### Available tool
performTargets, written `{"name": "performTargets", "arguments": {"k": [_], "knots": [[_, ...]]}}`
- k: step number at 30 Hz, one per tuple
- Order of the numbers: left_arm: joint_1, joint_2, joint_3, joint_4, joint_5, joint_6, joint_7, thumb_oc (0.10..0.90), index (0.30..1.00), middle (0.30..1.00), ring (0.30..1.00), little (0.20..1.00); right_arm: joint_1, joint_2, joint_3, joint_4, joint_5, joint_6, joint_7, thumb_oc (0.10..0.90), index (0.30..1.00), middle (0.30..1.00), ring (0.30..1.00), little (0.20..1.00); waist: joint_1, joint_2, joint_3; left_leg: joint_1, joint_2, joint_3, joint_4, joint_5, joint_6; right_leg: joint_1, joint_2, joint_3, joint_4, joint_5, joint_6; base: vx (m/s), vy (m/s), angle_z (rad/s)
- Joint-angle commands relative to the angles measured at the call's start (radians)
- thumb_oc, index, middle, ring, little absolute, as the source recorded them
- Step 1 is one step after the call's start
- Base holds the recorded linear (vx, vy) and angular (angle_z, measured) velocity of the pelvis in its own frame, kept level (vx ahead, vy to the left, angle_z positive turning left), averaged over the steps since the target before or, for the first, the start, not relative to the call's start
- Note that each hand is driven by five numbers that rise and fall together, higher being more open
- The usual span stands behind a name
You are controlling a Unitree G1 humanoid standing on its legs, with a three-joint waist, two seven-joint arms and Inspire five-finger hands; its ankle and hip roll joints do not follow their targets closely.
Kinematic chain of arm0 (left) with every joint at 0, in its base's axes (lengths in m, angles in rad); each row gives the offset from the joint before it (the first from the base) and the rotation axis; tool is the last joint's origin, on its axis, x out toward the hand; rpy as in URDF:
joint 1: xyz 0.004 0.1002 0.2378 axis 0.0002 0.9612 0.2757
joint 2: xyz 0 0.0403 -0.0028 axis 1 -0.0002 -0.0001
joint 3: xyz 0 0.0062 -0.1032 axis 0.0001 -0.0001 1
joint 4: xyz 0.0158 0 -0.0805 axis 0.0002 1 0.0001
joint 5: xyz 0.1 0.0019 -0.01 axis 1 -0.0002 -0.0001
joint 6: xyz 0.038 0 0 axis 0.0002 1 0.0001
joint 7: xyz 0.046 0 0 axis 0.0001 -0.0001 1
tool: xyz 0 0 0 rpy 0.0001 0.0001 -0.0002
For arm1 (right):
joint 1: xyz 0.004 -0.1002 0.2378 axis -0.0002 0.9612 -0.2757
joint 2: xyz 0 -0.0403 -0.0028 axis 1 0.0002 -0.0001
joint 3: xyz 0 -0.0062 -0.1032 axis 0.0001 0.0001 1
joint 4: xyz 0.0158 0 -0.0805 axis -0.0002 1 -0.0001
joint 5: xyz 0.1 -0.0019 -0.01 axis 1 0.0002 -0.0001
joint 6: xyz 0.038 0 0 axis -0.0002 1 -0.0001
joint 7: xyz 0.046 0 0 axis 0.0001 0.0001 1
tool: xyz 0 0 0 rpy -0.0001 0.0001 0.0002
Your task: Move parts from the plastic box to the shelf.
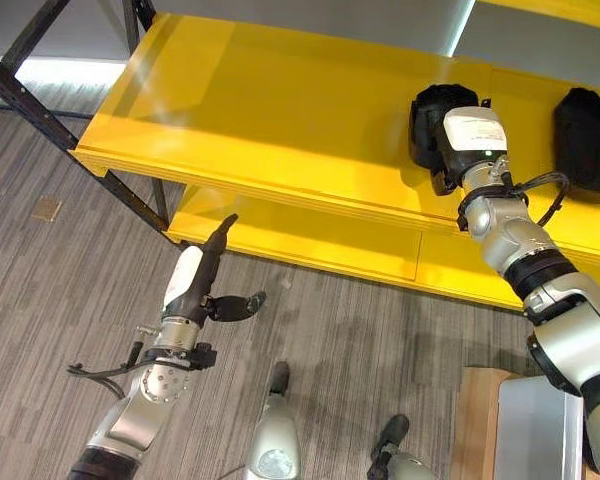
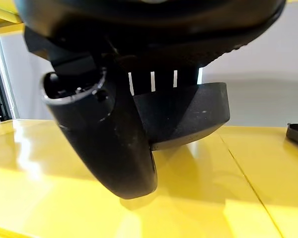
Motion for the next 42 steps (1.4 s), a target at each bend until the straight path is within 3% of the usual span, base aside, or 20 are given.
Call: {"name": "performTargets", "arguments": {"k": [1, 12, 42], "knots": [[-0.071, 0.069, -0.021, -0.119, -0.046, -0.099, 0.055, 0.9, 1.0, 1.0, 1.0, 1.0, -0.249, -0.022, 0.045, -0.008, -0.022, 0.005, -0.116, 0.4, 0.3, 0.3, 0.3, 0.3, 0.001, -0.032, -0.059, 0.017, 0.045, 0.031, 0.032, -0.062, -0.002, -0.083, -0.101, -0.006, 0.141, -0.024, 0.029, 0.0, 0.004, 0.07], [-0.091, 0.073, -0.031, -0.118, -0.054, -0.103, 0.06, 0.9, 1.0, 1.0, 1.0, 1.0, -0.276, 0.001, 0.064, 0.073, -0.006, 0.016, -0.115, 0.4, 0.3, 0.3, 0.3, 0.3, 0.002, -0.026, -0.043, 0.014, 0.044, 0.019, 0.035, -0.082, -0.006, -0.096, -0.104, 0.011, 0.155, -0.039, 0.04, 0.01, 0.001, 0.02], [-0.098, 0.095, -0.03, -0.104, -0.074, -0.113, 0.056, 0.9, 1.0, 1.0, 1.0, 1.0, -0.326, -0.019, 0.092, 0.148, 0.015, 0.016, -0.126, 0.4, 0.3, 0.3, 0.3, 0.3, 0.014, -0.014, -0.013, -0.021, 0.036, 0.008, 0.026, -0.063, -0.009, -0.149, -0.108, 0.017, 0.168, -0.029, 0.042, 0.0, 0.0, 0.0]]}}
